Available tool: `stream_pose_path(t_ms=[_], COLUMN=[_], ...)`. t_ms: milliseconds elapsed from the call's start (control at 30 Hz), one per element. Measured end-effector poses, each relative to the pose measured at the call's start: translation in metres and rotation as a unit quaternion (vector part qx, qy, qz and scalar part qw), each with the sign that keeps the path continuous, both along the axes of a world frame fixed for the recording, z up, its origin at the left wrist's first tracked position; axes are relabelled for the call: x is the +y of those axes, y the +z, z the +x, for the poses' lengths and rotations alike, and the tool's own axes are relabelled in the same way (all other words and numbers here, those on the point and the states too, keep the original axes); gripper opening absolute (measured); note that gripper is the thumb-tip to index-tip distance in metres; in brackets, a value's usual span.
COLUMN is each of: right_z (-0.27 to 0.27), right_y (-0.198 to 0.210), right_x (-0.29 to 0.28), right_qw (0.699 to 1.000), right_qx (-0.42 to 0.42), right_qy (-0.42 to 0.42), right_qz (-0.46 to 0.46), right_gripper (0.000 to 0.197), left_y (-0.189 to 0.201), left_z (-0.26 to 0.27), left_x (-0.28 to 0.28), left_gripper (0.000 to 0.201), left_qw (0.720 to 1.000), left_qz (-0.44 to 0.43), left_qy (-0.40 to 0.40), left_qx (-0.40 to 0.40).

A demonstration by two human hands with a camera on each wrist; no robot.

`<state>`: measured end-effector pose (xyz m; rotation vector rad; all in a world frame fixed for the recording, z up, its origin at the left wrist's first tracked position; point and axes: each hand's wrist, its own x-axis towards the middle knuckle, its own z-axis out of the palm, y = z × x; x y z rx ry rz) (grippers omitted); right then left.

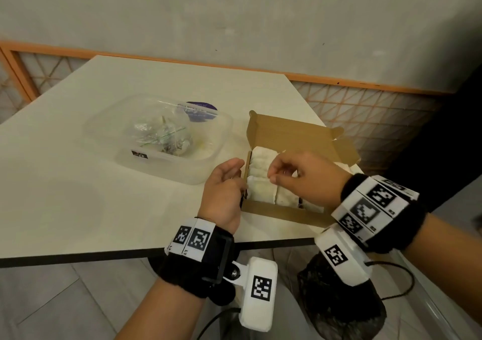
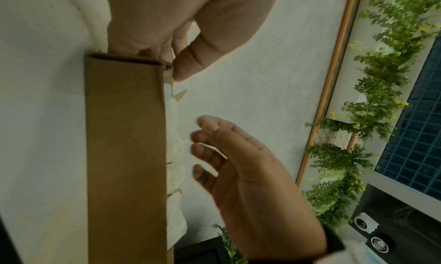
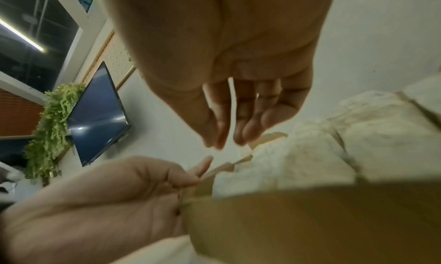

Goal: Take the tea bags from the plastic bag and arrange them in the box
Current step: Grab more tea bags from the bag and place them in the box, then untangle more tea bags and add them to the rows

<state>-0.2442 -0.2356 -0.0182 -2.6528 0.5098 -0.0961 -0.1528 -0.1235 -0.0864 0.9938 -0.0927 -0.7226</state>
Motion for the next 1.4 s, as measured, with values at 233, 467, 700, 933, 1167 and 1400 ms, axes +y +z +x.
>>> stream_pose_path(t_ms=[233,467,700,933,1167,1400], right_z=[-0.015,-0.018,-0.088,-0.085,-0.077,-0.057], right_y=[-0.042,-0.046,-0.053,-0.080,-0.086,-0.088], right_x=[0.017,0.023,-0.007,-0.012,-0.009,-0.008], right_qw=[0.996,0.999,0.940,0.911,0.906,0.909], right_qx=[0.001,-0.020,-0.192,-0.199,-0.218,-0.199], right_qy=[0.087,0.031,-0.282,-0.308,-0.291,-0.302], right_qz=[0.007,0.003,0.012,0.190,0.215,0.206], right_gripper=[0.033,0.042,0.051,0.052,0.053,0.053], left_y=[0.002,0.002,-0.004,0.008,0.071,0.060], left_z=[-0.004,-0.005,-0.007,-0.011,0.033,0.063], left_x=[-0.002,0.000,0.002,0.007,0.062,0.060], left_gripper=[0.050,0.045,0.045,0.040,0.017,0.028], left_qw=[1.000,1.000,0.999,0.980,0.797,0.528], left_qz=[-0.004,-0.003,0.007,0.092,0.285,0.547], left_qy=[0.021,0.024,0.034,0.050,0.056,-0.191], left_qx=[0.013,0.000,-0.029,-0.170,-0.530,-0.621])
